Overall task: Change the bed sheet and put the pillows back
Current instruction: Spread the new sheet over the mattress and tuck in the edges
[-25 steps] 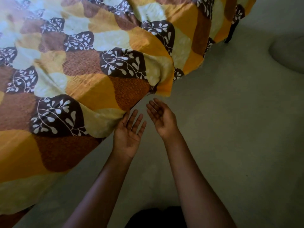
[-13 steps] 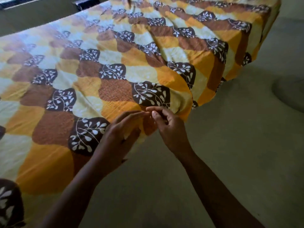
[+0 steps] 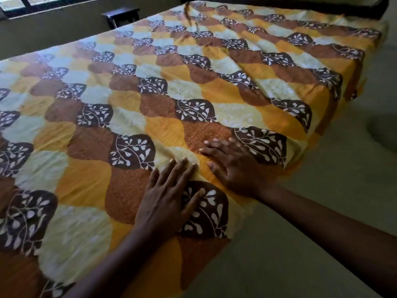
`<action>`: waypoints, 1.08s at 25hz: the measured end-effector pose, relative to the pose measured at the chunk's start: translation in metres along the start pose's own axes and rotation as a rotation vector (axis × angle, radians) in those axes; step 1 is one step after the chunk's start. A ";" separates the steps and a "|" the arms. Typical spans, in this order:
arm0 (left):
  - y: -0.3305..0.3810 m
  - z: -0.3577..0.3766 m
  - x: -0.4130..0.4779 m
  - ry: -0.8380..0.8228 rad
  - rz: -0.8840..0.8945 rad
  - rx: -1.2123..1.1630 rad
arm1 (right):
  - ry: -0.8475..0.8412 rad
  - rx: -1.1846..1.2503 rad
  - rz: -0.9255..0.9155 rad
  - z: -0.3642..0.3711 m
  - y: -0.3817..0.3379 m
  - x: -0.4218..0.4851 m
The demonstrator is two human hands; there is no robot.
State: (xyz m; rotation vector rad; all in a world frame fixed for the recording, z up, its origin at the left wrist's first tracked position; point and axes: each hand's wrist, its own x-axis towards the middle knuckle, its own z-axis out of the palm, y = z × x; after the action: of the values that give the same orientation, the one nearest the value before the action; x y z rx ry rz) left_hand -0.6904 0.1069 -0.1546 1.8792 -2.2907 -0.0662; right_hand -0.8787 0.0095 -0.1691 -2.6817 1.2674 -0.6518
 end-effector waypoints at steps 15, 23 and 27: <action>-0.005 0.024 -0.005 0.092 0.017 0.100 | 0.222 -0.012 -0.070 0.029 0.004 -0.006; 0.000 0.008 0.001 -0.176 -0.043 0.118 | -0.192 0.136 0.062 -0.001 -0.007 -0.004; 0.056 -0.033 0.024 -0.450 -0.444 -0.104 | -0.342 0.459 0.337 -0.077 0.004 -0.017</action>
State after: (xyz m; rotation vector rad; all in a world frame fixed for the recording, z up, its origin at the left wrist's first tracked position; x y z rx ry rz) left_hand -0.7442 0.0970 -0.1117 2.4737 -1.9958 -0.7169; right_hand -0.9240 0.0262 -0.1061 -2.0398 1.2483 -0.3617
